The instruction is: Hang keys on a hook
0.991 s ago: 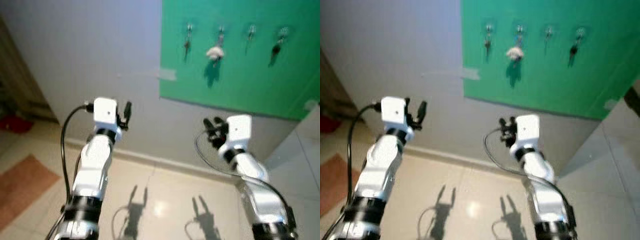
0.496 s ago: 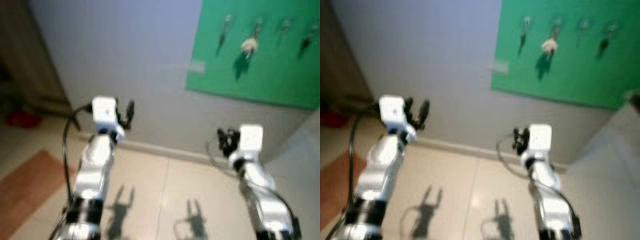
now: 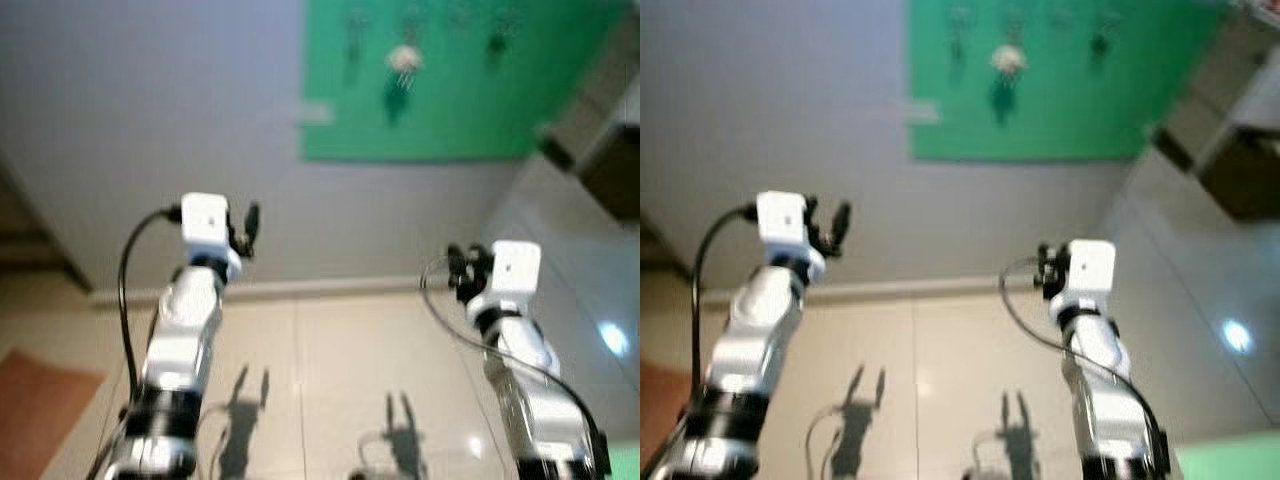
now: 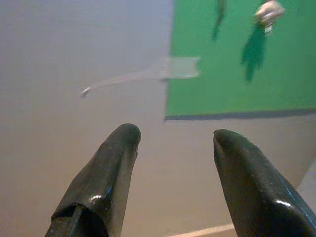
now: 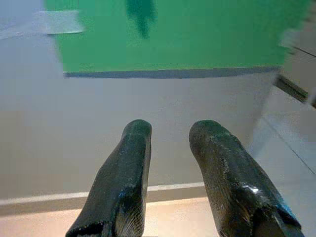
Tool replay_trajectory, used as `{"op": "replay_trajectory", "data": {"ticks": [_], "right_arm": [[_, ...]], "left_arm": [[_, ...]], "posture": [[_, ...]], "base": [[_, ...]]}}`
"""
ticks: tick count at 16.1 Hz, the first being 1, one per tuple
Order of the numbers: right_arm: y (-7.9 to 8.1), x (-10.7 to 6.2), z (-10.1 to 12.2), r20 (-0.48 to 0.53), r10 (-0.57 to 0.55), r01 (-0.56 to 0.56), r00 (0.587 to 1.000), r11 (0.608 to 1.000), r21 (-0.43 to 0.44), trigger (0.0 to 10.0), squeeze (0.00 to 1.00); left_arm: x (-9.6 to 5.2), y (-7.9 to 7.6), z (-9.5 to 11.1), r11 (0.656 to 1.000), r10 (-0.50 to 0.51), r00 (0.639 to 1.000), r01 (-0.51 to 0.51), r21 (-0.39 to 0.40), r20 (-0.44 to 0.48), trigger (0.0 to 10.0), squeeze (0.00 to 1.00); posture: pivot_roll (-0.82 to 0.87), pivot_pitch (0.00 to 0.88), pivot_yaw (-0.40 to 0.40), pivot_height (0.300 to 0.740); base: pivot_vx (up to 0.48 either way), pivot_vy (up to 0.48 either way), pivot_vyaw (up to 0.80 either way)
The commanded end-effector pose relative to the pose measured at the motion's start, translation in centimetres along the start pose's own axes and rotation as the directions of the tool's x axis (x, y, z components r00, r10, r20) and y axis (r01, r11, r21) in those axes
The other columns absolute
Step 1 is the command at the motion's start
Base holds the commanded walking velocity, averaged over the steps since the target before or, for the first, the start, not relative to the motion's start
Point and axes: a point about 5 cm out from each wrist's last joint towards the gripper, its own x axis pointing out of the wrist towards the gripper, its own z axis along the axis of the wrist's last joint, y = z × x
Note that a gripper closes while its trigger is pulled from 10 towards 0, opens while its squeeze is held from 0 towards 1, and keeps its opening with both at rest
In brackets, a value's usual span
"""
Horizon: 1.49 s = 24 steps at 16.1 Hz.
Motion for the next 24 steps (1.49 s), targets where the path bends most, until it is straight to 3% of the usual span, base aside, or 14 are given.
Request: {"op": "replay_trajectory", "data": {"ticks": [1,4,6,7,8,9,11,14,19,21,24], "right_arm": [[0.0,0.0,1.0,0.039,-0.016,0.016,0.999,1.000,0.002,10.0,0.00],[0.3,0.0,1.5,0.075,0.006,-0.005,0.997,1.000,-0.002,10.0,0.00],[0.7,0.2,3.0,0.148,0.021,-0.017,0.989,0.999,-0.027,10.0,0.00],[0.5,0.2,3.5,0.172,0.001,0.002,0.985,1.000,-0.017,10.0,0.00],[0.0,0.0,3.8,0.179,-0.023,0.025,0.984,1.000,-0.009,10.0,0.00],[-0.1,-0.1,3.8,0.172,-0.022,0.025,0.985,1.000,-0.014,10.0,0.00],[-0.4,-0.6,2.2,0.084,-0.077,0.078,0.994,0.997,-0.013,10.0,0.00],[1.1,-0.6,1.0,0.034,-0.032,0.032,0.999,0.999,-0.009,10.0,0.00],[0.8,0.5,1.7,0.040,0.006,-0.003,0.999,0.997,-0.074,10.0,0.00],[1.5,1.1,1.4,0.019,0.047,-0.045,0.999,0.996,-0.081,10.0,0.00],[1.9,1.6,1.1,0.003,0.066,-0.065,0.998,0.994,-0.092,10.0,0.00]], "left_arm": [[0.5,-0.3,0.6,1.000,-0.007,1.000,0.007,0.010,0.019,10.0,0.00],[0.3,-0.7,0.6,0.998,-0.042,0.999,0.042,0.036,0.006,10.0,0.00],[1.1,-0.8,2.6,0.998,-0.034,0.998,0.037,-0.053,0.051,10.0,0.00],[1.6,-0.9,3.3,0.998,-0.031,0.997,0.034,-0.050,0.068,10.0,0.00],[2.2,-1.4,4.1,0.997,-0.080,0.993,0.078,0.029,0.083,10.0,0.00],[2.3,-1.6,4.1,0.995,-0.092,0.992,0.089,0.047,0.084,10.0,0.00],[1.7,-1.8,3.0,0.995,-0.094,0.993,0.092,0.030,0.072,10.0,0.00],[1.0,-1.9,0.0,0.994,-0.101,0.995,0.100,-0.042,-0.016,10.0,0.00],[0.4,-1.3,0.2,0.999,-0.028,0.999,0.027,0.020,0.040,10.0,0.00],[-0.1,-1.7,0.1,0.993,-0.075,0.997,0.073,0.097,0.021,10.0,0.00],[-0.6,-2.1,-0.1,0.989,-0.101,0.995,0.098,0.109,0.020,10.0,0.00]], "posture": [[-0.03,0.000,-0.008,0.740],[-0.05,0.000,0.007,0.740],[-0.08,0.000,0.029,0.740],[-0.10,0.000,0.029,0.740],[-0.14,0.000,0.027,0.740],[-0.14,0.000,0.026,0.740],[-0.16,0.000,0.047,0.740],[-0.17,0.000,0.055,0.740],[-0.12,0.000,-0.015,0.740],[-0.09,0.000,-0.055,0.740],[-0.08,0.000,-0.065,0.740]], "base": [[0.000,0.000,-0.80],[0.000,0.000,-0.80],[0.000,0.000,-0.80],[0.000,0.000,-0.80],[0.000,0.000,-0.80],[0.000,0.000,-0.80],[0.000,0.000,-0.80],[0.000,0.000,-0.80],[0.000,0.000,-0.80],[0.000,0.000,-0.80],[0.000,0.000,-0.80]]}}
